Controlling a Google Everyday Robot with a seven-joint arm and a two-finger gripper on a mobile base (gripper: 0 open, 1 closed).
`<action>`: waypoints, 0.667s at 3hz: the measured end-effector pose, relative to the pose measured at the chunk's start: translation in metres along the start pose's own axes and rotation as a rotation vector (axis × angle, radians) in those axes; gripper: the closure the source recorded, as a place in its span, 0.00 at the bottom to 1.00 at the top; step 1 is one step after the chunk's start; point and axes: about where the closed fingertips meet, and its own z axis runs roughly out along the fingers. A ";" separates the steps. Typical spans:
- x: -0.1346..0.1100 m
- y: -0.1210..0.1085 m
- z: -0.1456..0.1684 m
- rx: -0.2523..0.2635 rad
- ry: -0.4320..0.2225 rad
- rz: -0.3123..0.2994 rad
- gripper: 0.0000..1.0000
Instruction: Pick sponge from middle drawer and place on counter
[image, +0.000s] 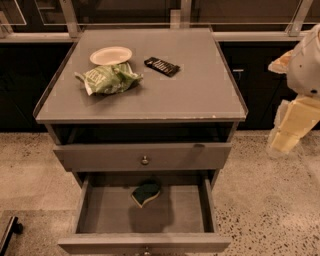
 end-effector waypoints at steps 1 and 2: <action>0.009 0.036 0.019 0.029 -0.086 0.096 0.00; 0.011 0.077 0.075 -0.024 -0.214 0.176 0.00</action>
Offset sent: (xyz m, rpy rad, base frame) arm 0.0251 0.0355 -0.1930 0.5259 -0.3515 -0.2444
